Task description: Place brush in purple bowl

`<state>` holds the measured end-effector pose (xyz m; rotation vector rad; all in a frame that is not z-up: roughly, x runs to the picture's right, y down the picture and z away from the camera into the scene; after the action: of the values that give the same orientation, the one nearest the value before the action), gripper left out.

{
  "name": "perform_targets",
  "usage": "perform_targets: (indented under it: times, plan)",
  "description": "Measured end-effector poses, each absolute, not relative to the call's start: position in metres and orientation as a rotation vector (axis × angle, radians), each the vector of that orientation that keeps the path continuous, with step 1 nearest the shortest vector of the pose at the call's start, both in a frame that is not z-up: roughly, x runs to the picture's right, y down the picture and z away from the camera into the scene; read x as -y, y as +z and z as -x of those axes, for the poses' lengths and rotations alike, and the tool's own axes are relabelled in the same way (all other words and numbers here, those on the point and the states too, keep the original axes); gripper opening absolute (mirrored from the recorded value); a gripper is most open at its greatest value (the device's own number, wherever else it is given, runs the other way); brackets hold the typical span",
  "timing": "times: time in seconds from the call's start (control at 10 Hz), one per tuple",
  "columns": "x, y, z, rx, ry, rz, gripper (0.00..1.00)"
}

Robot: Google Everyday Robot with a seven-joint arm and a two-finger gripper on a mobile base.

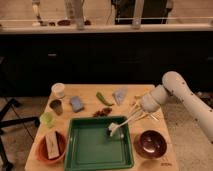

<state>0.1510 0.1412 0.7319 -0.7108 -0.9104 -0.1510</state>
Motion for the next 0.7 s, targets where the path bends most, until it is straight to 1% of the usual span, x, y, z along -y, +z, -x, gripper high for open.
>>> perform_targets:
  times: [0.3,0.7]
  plan:
    - [-0.136,0.721,-0.151,0.904,-0.162,0.721,0.1]
    - [-0.12,0.679,-0.171,0.876,-0.16,0.671,0.1]
